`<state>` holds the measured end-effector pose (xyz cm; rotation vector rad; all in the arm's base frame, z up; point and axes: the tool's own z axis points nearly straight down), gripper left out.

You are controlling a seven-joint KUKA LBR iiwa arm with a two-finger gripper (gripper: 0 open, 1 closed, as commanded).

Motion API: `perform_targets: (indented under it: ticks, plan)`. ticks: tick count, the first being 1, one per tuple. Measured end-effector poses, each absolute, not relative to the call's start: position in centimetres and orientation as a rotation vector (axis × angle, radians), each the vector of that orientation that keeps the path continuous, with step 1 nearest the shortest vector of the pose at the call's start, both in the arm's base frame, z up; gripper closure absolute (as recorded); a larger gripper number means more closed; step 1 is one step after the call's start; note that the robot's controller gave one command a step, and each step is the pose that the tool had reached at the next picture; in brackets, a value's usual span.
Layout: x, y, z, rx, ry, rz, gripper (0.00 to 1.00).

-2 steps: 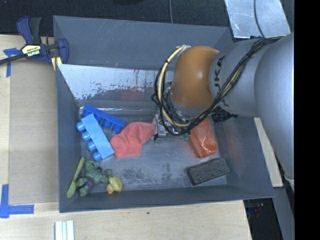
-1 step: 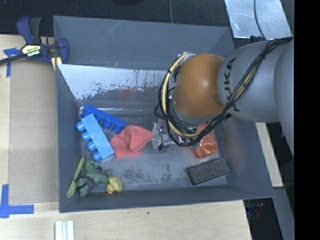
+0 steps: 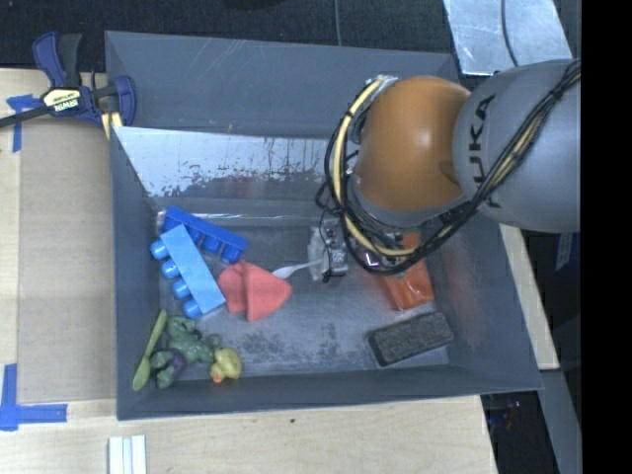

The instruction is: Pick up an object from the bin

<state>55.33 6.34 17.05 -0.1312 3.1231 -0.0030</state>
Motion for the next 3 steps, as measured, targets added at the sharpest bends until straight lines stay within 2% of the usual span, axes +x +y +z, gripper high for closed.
perform_targets:
  ticks: [1,2,3]
  plan:
    - [57.2,8.6,15.1,-0.267,3.1,-0.003,1.0]
    - [56.3,8.4,17.1,-0.298,3.116,-0.004,1.0]
    - [56.6,8.4,22.6,-0.289,3.102,-0.004,1.0]
